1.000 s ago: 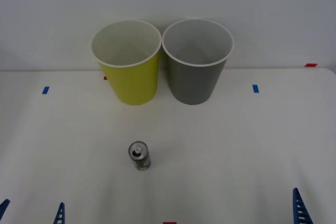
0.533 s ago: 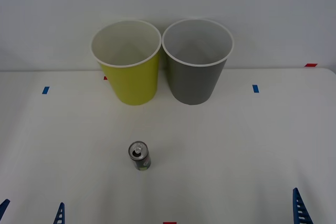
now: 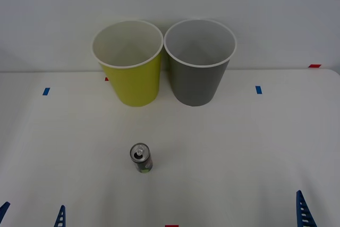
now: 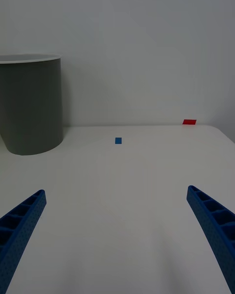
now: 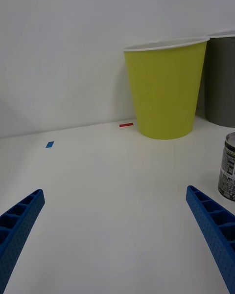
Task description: Put cans in the gray bin and PET bottles in the light green bin.
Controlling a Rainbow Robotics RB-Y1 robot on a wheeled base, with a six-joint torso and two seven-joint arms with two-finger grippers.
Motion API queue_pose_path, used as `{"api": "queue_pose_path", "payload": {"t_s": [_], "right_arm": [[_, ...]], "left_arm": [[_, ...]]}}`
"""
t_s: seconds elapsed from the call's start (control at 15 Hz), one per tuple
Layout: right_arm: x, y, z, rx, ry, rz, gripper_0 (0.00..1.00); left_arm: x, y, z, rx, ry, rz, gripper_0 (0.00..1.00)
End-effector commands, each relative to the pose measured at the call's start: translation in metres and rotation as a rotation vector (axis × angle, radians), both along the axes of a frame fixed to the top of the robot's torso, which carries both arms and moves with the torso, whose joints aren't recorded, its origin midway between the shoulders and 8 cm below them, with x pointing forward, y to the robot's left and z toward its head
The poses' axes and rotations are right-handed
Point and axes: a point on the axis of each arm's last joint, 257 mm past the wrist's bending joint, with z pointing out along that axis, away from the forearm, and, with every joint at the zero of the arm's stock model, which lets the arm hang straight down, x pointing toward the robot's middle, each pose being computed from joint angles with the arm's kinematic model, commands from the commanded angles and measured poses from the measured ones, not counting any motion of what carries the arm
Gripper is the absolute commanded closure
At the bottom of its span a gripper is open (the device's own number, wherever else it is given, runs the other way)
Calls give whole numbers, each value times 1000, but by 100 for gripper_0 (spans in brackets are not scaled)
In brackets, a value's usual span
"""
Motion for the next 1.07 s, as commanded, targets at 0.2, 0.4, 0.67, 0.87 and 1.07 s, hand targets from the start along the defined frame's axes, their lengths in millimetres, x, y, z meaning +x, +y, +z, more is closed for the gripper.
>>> {"api": "queue_pose_path", "payload": {"t_s": [0.2,0.4,0.67,0.87,1.07], "right_arm": [[0,0,0,0,0,0,0],[0,0,0,0,0,0,0],[0,0,0,0,0,0,0],[0,0,0,0,0,0,0],[0,0,0,0,0,0,0]], "left_arm": [[0,0,0,0,0,0,0],[0,0,0,0,0,0,0],[0,0,0,0,0,0,0],[0,0,0,0,0,0,0],[0,0,0,0,0,0,0]]}}
